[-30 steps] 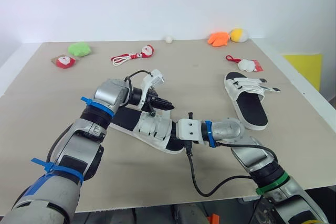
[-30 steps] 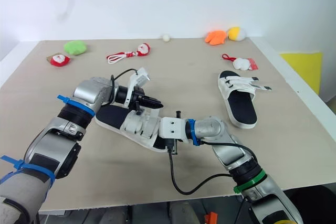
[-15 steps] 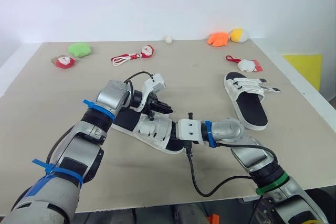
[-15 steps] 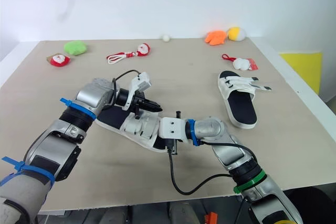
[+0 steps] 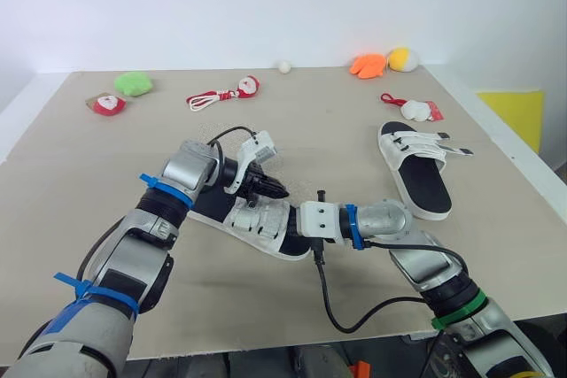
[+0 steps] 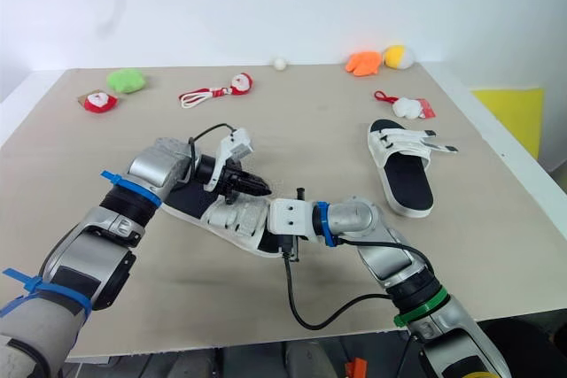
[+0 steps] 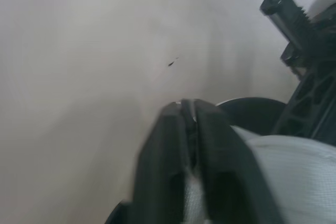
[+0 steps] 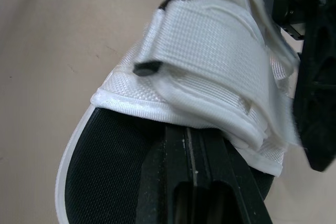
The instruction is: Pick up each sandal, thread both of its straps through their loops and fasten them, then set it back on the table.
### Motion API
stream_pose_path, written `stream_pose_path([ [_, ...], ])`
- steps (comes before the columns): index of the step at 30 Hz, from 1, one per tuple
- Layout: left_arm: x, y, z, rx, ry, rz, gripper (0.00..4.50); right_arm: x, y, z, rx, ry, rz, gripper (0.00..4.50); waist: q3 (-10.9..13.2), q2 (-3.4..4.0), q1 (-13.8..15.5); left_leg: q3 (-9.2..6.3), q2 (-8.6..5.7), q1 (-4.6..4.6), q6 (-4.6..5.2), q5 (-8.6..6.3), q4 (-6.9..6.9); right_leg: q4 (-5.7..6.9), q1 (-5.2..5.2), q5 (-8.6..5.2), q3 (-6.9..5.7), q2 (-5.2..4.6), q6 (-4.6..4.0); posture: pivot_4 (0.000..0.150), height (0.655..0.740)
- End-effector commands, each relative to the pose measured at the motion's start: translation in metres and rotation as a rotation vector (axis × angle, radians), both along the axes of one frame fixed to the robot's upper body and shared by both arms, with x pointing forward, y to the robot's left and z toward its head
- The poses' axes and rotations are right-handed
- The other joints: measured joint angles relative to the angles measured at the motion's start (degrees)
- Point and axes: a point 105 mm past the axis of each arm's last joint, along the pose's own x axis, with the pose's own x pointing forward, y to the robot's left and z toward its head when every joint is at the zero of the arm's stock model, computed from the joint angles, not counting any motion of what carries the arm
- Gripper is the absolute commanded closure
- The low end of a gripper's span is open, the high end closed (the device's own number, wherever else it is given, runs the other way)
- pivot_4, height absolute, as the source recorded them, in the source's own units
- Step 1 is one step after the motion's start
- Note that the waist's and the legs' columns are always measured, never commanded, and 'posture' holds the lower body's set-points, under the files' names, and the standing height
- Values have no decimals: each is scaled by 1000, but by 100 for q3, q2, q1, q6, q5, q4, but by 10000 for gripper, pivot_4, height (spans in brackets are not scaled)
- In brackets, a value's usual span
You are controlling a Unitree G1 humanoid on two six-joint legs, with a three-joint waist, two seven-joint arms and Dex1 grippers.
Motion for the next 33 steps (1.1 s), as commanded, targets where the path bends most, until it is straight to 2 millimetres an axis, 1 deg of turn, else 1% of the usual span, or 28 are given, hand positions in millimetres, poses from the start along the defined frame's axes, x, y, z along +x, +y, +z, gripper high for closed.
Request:
stream_pose_path([
  [1, 0, 8, -7, 48, -14, 3, 24176, -4, -18, -46, -135, 146, -78, 45000, 0, 0, 0, 0, 0, 0, 0, 0, -1, 0, -1, 0, 0, 0, 0, 1500, 7400],
  [2, 0, 9, -7, 47, -14, 3, 18800, -4, -18, -46, -135, 147, -78, 45000, 0, 0, 0, 0, 0, 0, -1, 0, -6, 0, -2, 0, 0, 0, 0, 1500, 7400],
  [3, 0, 9, -7, 45, -12, 3, 16592, -4, -18, -47, -135, 147, -77, 45000, 0, 0, -1, 0, 0, 0, -1, -1, -10, 0, -2, 0, 0, 0, 0, 1500, 7400],
  [4, 2, 10, -5, 39, -21, 9, 10674, -4, -18, -47, -135, 147, -77, 45000, 0, 0, -3, 0, 0, 0, -3, -2, -14, -1, -4, 0, 0, 0, -1, 1500, 7400],
  [5, 2, 10, -3, 33, -25, 14, 7642, -4, -17, -47, -135, 148, -76, 45000, 0, 0, -4, 0, 0, 0, -3, -2, -18, -1, -4, -1, 0, 1, -1, 1500, 7400],
  [6, 3, 11, -1, 28, -29, 16, 1985, -4, -17, -47, -134, 148, -76, 45000, 0, 0, -4, 0, 0, 0, -4, -3, -22, 0, -6, -1, 0, 2, -2, 1500, 7400],
  [7, 4, 11, 0, 23, -37, 17, 224, -4, -17, -47, -135, 149, -76, 45000, 0, 0, -4, -1, 1, 0, -4, -3, -24, -1, -6, -3, 0, 5, -5, 1500, 7400],
  [11, 7, 14, 7, 10, -90, 22, 224, -4, -17, -47, -135, 150, -74, 45000, 0, 0, -4, -4, 2, 0, -5, -4, -26, 0, -6, -4, 0, 8, -6, 1500, 7400],
  [12, 9, 17, 11, -2, -105, 30, 224, -5, -17, -47, -135, 150, -73, 45000, 0, 0, -4, -3, 2, 0, -4, -4, -26, 0, -6, -4, 0, 7, -6, 1500, 7400],
  [14, 10, 24, 22, -24, -195, 11, 224, -5, -17, -47, -133, 153, -72, 45000, 1, 0, -5, -3, 2, 0, -4, -4, -25, 0, -6, -4, 0, 7, -6, 1500, 7400],
  [16, 12, 34, 38, -62, -316, 0, 224, -6, -18, -45, -123, 162, -72, 45000, 2, 0, -6, -3, 3, 0, -4, -4, -25, 0, -7, -4, 0, 7, -6, 1500, 7400],
  [18, 13, 44, 51, -83, -423, -8, 224, -7, -18, -43, -106, 177, -72, 45000, 3, 1, -6, -3, 5, 0, -5, -4, -27, 0, -8, -4, 0, 7, -6, 1500, 7400],
  [21, 13, 61, 72, -96, -701, -32, 224, -11, -13, -31, -25, 237, -68, 45000, 5, 1, 11, -3, 5, -6, -7, -5, -28, -1, -8, -5, -1, 5, -9, 1500, 7400],
  [22, 9, 66, 79, -102, -812, -50, 224, -13, -11, -25, 15, 269, -64, 45000, 6, 1, 24, -3, 5, -9, -8, -6, -28, -3, -9, -6, -1, 5, -10, 1500, 7400],
  [23, 6, 69, 81, -105, -885, -69, 224, -15, -9, -20, 42, 293, -62, 45000, 7, 2, 47, -3, 4, -14, -12, -9, -28, -5, -10, -8, 0, 3, -11, 1500, 7400],
  [24, 4, 71, 82, -106, -928, -86, 224, -16, -9, -18, 56, 308, -61, 45000, 7, 2, 82, -3, 4, -19, -20, -13, -28, -7, -12, -12, 0, 2, -8, 1500, 7400],
  [25, 0, 75, 76, -70, -978, -122, 224, -18, -8, -12, 94, 348, -61, 45000, 7, 2, 95, -3, 4, -22, -37, -24, -28, -6, -13, -14, 0, 2, 17, 1500, 7400],
  [28, -9, 85, 54, 38, -1050, -214, 224, -24, -14, 6, 184, 478, -50, 45000, 12, 9, 122, -3, 5, -25, -41, -45, -27, -7, -14, -28, 0, 2, 27, 1500, 7400],
  [30, -12, 87, 54, 32, -1103, -224, 224, -28, -24, 15, 219, 557, -46, 45000, 26, 23, 158, -4, 5, -31, -33, -63, -27, -6, -17, -45, 0, 2, 25, 1500, 7400],
  [32, -17, 92, 49, 87, -1197, -275, 224, -31, -36, 27, 268, 636, -40, 45000, 28, 24, 180, -11, 4, -69, -20, -74, -17, -5, -44, -51, -5, 2, 24, 1500, 7400],
  [33, -19, 95, 46, 111, -1233, -298, 224, -31, -42, 31, 289, 658, -45, 45000, 30, 24, 219, -16, 4, -107, -18, -77, -7, -3, -71, -37, -10, 2, 2, 1500, 7400],
])
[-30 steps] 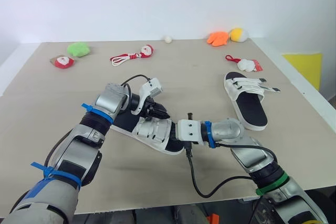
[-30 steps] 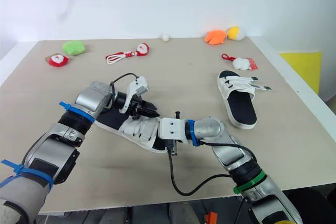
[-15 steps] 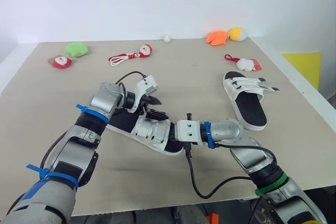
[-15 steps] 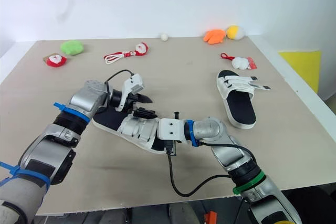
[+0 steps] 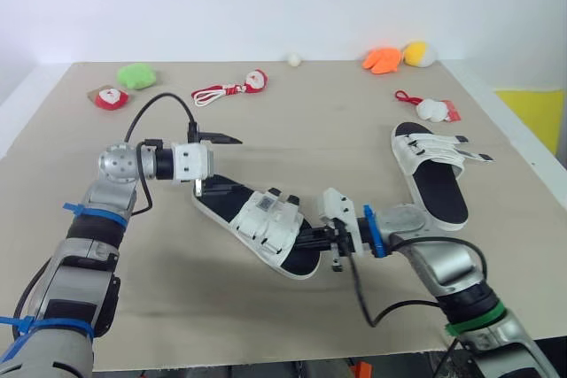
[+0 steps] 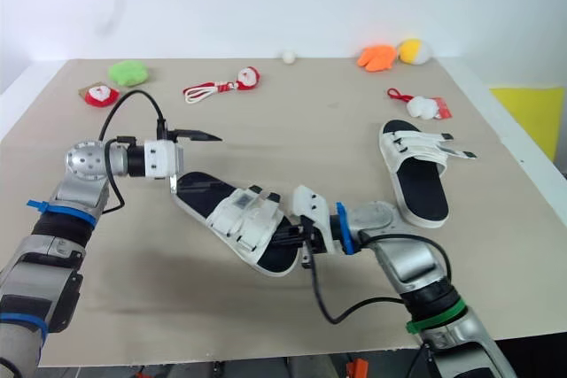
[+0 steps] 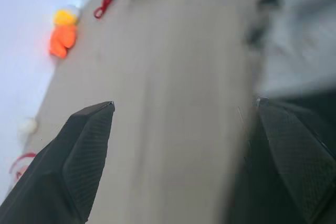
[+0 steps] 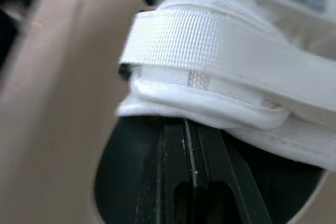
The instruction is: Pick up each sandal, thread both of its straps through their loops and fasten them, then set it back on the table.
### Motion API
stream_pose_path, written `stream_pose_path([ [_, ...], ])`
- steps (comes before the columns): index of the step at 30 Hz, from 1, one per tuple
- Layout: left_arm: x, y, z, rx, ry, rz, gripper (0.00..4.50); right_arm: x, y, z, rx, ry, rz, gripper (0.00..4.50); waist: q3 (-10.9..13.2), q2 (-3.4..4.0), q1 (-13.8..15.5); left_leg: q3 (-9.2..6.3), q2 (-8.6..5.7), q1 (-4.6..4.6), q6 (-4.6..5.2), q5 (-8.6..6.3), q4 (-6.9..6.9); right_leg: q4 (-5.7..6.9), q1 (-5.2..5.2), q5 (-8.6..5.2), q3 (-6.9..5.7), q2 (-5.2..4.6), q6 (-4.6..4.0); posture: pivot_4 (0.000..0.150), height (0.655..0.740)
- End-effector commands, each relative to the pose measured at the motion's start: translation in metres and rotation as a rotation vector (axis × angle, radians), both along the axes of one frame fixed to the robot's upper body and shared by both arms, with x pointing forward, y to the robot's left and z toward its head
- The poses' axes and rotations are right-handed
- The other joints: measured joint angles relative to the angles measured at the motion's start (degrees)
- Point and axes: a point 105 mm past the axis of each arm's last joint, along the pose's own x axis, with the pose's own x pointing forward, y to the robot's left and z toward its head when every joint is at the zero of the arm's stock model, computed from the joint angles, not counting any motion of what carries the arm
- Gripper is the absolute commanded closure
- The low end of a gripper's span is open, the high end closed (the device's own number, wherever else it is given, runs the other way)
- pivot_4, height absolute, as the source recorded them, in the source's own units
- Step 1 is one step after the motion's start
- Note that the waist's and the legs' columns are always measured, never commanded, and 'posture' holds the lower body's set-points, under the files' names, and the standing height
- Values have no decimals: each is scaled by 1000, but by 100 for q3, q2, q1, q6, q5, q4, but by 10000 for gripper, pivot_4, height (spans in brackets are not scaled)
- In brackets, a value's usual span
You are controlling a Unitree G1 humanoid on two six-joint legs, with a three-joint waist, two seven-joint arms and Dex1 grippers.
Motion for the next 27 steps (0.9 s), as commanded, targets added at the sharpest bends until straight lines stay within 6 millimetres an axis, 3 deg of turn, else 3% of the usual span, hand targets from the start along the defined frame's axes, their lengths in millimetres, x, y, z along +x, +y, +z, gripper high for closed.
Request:
stream_pose_path([
  [1, -7, 12, 6, 67, -195, -30, 224, -4, -23, 26, 101, 93, -13, 45000, 4, 1, 67, -4, -3, -28, 2, -1, 6, 0, -22, 4, -3, -2, -6, 1500, 7400],
  [4, -9, 12, 9, 81, -287, -53, 224, 4, -35, 41, 157, 100, -62, 45000, 7, 5, 125, -8, -8, -48, 20, -12, 22, 1, -34, 5, -11, -10, -7, 1500, 7400],
  [5, -9, 11, 11, 81, -321, -65, 22, 4, -37, 49, 189, 104, -62, 41863, 10, 5, 140, -8, -8, -49, 23, -15, 26, 2, -34, 5, -13, -10, -6, 1500, 7400],
  [8, -13, 6, 15, 102, -430, -113, 0, 9, -43, 75, 264, 75, -79, 30210, 22, 15, 145, -13, -8, -54, 25, -15, 39, 3, -32, 7, -17, -9, 1, 1500, 7400],
  [14, -27, -10, 20, 114, -606, -261, 0, 14, -51, 107, 220, -108, -117, 414, 36, 33, 144, -18, -9, -68, 24, -14, 75, 4, -28, 19, -20, -8, 30, 1500, 7400],
  [20, -40, -30, -2, 166, -625, -414, 0, 12, -42, 141, 235, -264, -107, 414, 53, 62, 141, -18, -9, -68, 24, -12, 78, 12, -29, 21, -20, -8, 32, 1500, 7400],
  [27, -44, -47, -7, 106, -624, -458, 0, 10, -36, 150, 238, -303, -110, 414, 53, 62, 144, -24, -12, -70, 24, -12, 79, 18, -29, 32, -22, -9, 13, 1500, 7400],
])
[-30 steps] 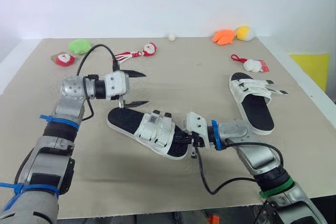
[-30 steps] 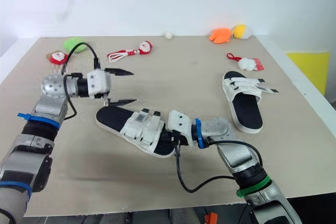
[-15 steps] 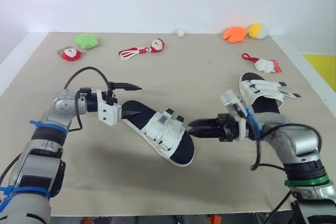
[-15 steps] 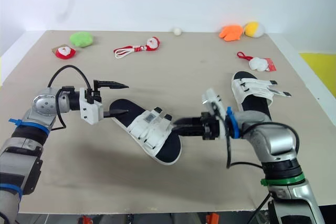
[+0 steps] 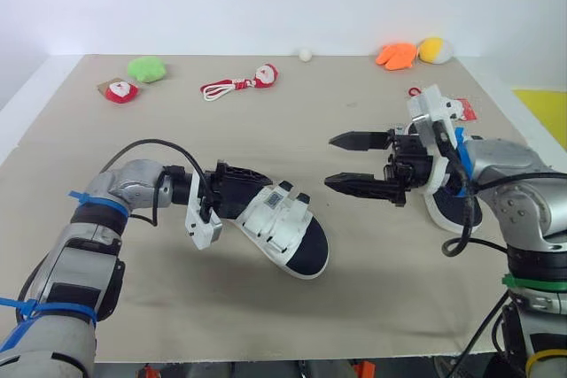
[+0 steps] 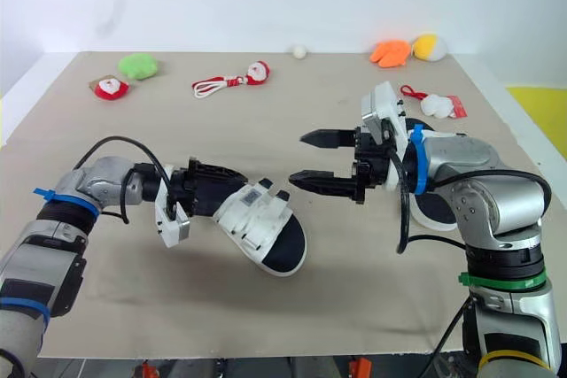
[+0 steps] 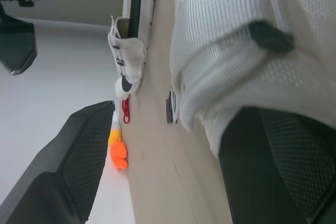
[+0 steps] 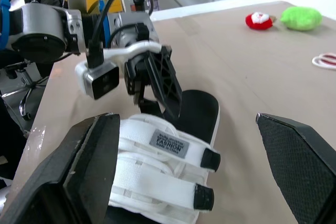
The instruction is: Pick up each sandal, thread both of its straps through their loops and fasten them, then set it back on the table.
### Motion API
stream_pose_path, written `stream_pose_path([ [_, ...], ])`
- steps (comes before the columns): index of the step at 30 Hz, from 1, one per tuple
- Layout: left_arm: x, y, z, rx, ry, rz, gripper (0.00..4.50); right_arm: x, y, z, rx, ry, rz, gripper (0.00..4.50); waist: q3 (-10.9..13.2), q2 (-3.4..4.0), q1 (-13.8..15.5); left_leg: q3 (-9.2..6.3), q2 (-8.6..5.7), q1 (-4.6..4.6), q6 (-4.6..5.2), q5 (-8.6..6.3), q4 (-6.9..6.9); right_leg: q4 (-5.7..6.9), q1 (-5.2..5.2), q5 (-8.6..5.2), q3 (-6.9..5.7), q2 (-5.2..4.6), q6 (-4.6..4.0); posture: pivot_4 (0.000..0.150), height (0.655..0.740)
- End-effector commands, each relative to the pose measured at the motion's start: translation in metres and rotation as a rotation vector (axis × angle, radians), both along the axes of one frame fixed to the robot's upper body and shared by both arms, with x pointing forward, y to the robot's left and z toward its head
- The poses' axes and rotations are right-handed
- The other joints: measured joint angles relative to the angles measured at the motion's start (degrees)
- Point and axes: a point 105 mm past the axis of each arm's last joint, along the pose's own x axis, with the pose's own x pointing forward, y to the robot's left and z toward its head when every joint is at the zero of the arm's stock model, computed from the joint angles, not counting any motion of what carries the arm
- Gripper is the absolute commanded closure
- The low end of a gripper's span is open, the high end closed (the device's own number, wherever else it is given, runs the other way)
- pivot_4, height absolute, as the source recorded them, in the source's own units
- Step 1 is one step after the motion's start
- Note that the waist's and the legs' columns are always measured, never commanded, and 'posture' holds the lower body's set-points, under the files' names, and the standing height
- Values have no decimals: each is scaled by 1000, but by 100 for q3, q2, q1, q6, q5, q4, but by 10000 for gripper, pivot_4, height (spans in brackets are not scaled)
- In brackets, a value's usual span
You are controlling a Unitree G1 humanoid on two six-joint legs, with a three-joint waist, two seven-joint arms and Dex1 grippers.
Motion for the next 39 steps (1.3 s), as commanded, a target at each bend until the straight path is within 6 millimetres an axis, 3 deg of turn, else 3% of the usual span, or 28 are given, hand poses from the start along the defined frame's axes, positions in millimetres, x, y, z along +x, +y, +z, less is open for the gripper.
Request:
stream_pose_path([
  [1, -2, -12, 7, -38, -20, -46, 0, -6, 3, 14, 6, -70, 9, 414, 0, 0, 1, 0, 0, -1, 0, 0, 2, 1, 0, 0, 0, 0, 0, 1500, 7400],
  [3, -2, -16, 7, -48, -13, -57, 0, -5, 4, 14, 8, -71, 11, 414, 0, 0, 1, 0, -1, -1, 0, 0, 4, 1, 0, 1, 0, 0, 1, 1500, 7400],
  [6, -3, -20, 6, -63, -3, -69, 7833, -7, 7, 16, 18, -73, 27, 0, 0, 0, -2, -1, -1, -1, 0, 0, 6, 5, 0, 2, 0, 0, 1, 1500, 7400],
  [10, -1, -19, 3, -52, 8, -49, 25193, -14, 10, 20, 41, -63, 72, 0, 0, 0, -2, -4, -1, 0, 2, 2, 8, 10, 0, 3, -1, 1, 0, 1500, 7400],
  [11, 1, -18, 3, -57, 12, -36, 26244, -16, 11, 21, 47, -60, 88, 0, 0, 0, -2, -4, -1, 0, 2, 2, 9, 12, 0, 3, -1, 1, -1, 1500, 7400],
  [12, 2, -17, 4, -65, 12, -20, 33769, -18, 11, 22, 52, -58, 100, 0, 0, 0, -2, -5, -1, 0, 2, 2, 11, 14, 0, 3, -1, 1, -1, 1500, 7400],
  [13, 4, -15, 7, -77, 7, -4, 35978, -18, 12, 22, 54, -57, 103, 0, 0, 0, -2, -5, -1, 0, 2, 2, 12, 16, 0, 3, -1, 1, -1, 1500, 7400],
  [14, 8, -13, 11, -93, 3, 21, 42228, -18, 12, 22, 55, -57, 102, 0, 0, 0, -2, -6, -1, 0, 2, 2, 13, 18, 0, 4, -2, 1, -1, 1500, 7400],
  [15, 12, -10, 15, -110, -1, 49, 44717, -18, 12, 22, 56, -57, 100, 0, 0, 0, -3, -6, -1, 0, 2, 3, 17, 21, 0, 4, -2, 1, -1, 1500, 7400],
  [22, 45, 31, 49, -193, -65, 322, 44947, -2, 18, 18, 61, -92, 38, 0, 1, 1, -25, -18, 2, 6, -5, 26, 19, 57, -8, -7, -7, 13, 22, 1500, 7400],
  [24, 68, 57, 57, -206, -60, 529, 44947, 13, 24, 12, 37, -136, -28, 0, 2, 2, -18, -23, 3, 9, -5, 31, 20, 74, -12, -8, -11, 16, 23, 1500, 7400],
  [26, 96, 97, 53, -180, -7, 823, 44947, 29, 33, 5, 7, -202, -91, 0, 2, 1, -25, -26, 2, 10, -3, 38, 20, 80, -12, -9, -16, 15, 23, 1500, 7400],
  [28, 109, 127, 45, -148, 35, 1024, 44947, 37, 40, 2, -5, -242, -118, 0, 2, 1, -73, -25, 3, 10, 2, 43, 27, 87, -17, -7, -14, 23, 21, 1500, 7400],
  [32, 119, 166, 51, -259, 82, 1281, 44947, 39, 51, -4, -23, -284, -102, 0, 3, 2, -144, -35, 13, -1, 4, 44, 21, 93, -34, -10, -20, 35, 18, 1500, 7400],
  [36, 119, 182, 49, -279, 94, 1387, 44947, 38, 54, -8, -25, -282, -88, 0, 3, 2, -140, -50, 13, -17, 3, 44, 16, 95, -43, 10, -40, 29, -18, 1500, 7400],
  [39, 118, 204, 42, -281, 95, 1520, 44947, 38, 56, -11, -28, -279, -78, 0, 3, 2, -142, -56, 11, -21, 3, 44, 15, 94, -46, 11, -48, 25, -22, 1500, 7400],
])
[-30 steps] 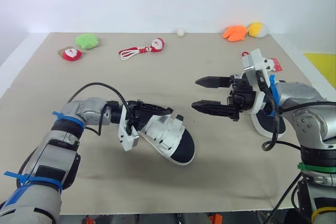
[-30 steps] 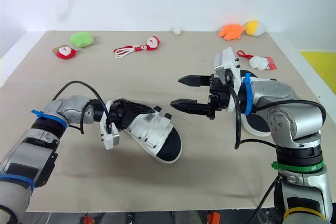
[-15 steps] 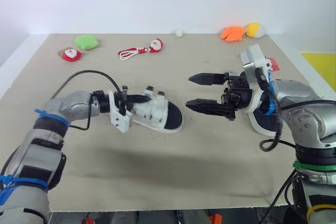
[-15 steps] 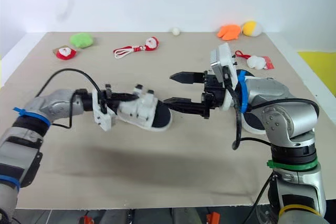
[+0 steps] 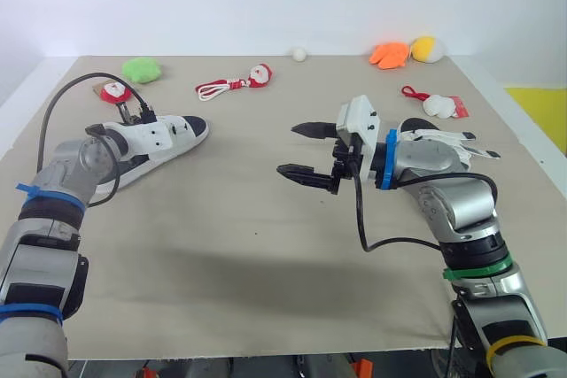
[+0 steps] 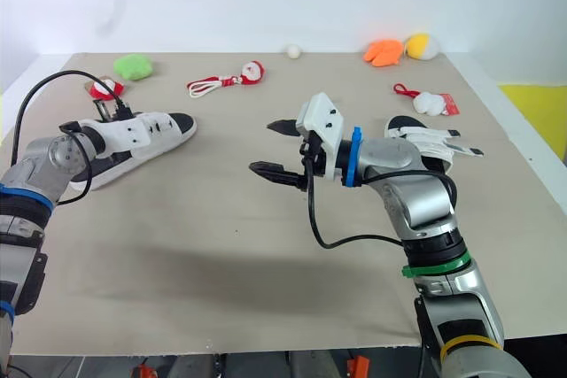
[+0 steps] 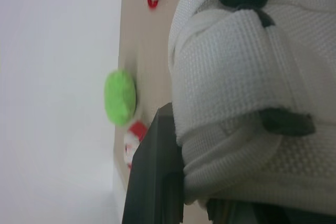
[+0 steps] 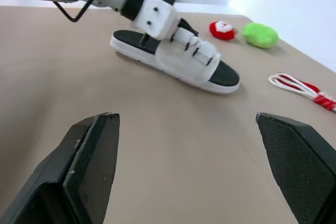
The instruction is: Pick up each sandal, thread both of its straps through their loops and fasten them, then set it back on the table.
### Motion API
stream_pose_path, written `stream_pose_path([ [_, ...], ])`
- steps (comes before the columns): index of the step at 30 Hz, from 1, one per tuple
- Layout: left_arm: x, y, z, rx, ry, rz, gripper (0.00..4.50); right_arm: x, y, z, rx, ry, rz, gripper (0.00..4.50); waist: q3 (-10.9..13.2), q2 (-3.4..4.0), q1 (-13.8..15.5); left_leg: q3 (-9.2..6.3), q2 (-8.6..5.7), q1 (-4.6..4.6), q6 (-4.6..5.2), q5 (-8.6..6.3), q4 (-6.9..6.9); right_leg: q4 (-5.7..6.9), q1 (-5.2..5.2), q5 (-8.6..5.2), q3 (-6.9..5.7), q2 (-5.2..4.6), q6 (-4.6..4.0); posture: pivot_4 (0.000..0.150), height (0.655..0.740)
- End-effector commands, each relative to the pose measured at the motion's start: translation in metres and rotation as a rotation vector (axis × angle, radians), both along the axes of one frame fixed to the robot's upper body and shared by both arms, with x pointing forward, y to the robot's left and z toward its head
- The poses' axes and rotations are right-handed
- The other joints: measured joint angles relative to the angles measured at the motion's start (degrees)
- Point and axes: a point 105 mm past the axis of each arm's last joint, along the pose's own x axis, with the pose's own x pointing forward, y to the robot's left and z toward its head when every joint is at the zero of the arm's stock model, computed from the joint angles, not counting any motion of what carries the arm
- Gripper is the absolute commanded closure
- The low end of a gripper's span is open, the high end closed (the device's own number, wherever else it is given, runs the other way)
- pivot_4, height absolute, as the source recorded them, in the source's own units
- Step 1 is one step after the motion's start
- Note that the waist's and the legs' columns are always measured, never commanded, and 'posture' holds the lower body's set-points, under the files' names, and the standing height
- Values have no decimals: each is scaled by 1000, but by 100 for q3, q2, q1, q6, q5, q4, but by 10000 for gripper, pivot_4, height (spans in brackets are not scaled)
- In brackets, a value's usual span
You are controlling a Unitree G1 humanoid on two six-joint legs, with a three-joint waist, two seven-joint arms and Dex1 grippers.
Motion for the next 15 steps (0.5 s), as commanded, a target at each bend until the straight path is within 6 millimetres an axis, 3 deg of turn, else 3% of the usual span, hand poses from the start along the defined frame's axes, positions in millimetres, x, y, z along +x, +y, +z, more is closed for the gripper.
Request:
stream_pose_path([
  [1, -2, 29, 15, -9, -55, 150, 44947, -2, 2, 9, 4, -49, 17, 0, 0, 0, -3, -2, 0, 0, 0, 0, 0, 0, 0, 2, -2, 1, -4, 1500, 7400],
  [8, -7, 45, -2, 43, 10, 248, 44947, -2, 5, 6, -3, -45, 28, 0, 0, 0, -37, -28, 3, 3, -22, 16, 0, 11, -1, 2, -17, 14, -4, 1500, 7400],
  [9, -8, 47, -5, 52, 27, 261, 35278, -2, 4, 6, -4, -45, 27, 0, 0, 0, -37, -30, 3, 4, -21, 20, 0, 14, 0, 2, -18, 15, -3, 1500, 7400],
  [11, -10, 50, -9, 44, 41, 279, 29014, -2, 4, 5, -7, -45, 27, 0, 0, 0, -38, -30, 3, 6, -24, 24, 0, 17, 0, 1, -18, 15, -2, 1500, 7400],
  [15, -13, 49, -6, 53, 57, 265, 10274, -2, 4, 3, -8, -43, 26, 0, 0, 0, -41, -33, 3, 8, -30, 36, 0, 26, -1, 2, -20, 17, -2, 1500, 7400],
])
